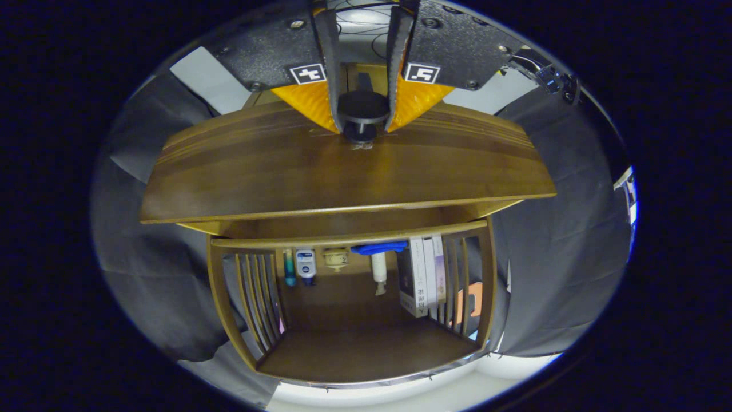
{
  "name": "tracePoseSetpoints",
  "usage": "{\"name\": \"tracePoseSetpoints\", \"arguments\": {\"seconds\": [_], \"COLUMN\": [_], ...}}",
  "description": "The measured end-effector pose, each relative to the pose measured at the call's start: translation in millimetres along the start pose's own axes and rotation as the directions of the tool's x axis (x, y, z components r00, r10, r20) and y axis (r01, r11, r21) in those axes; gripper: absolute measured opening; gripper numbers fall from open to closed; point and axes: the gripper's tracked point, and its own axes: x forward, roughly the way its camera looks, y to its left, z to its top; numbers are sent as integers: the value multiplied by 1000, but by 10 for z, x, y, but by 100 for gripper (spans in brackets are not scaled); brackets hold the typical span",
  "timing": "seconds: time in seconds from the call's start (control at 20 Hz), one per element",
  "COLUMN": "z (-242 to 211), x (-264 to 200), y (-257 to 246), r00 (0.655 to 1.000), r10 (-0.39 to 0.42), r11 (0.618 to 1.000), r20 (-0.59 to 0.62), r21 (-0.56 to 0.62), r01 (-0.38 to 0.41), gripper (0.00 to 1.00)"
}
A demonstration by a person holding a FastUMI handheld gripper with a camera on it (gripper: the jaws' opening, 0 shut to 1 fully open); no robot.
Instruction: Pull open the drawer, take out the items inside it, and place them on the countertop above the cabinet.
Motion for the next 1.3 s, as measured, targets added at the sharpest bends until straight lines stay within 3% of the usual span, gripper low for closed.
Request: {"name": "tracePoseSetpoints", "arguments": {"seconds": [0.2, 0.4, 0.55, 0.6, 0.8, 1.0, 1.3], "z": [-7, 93, 375, 481, 1084, 1337, 1197], "x": [-6, -131, -338, -419, -647, -342, 180], "y": [-3, 52, 213, 248, 408, 251, 24], "r00": [1000, 995, 985, 982, 975, 969, 880], "r10": [4, 44, 113, 127, 190, 144, 88], "r11": [1000, 998, 993, 992, 980, 986, 996], "r20": [-9, -89, -130, -140, -111, -201, -466], "r21": [6, 49, 53, 32, -31, -49, 20], "r01": [-4, -40, -107, -124, -194, -156, -90], "gripper": [37, 49, 84, 89, 91, 95, 94]}}
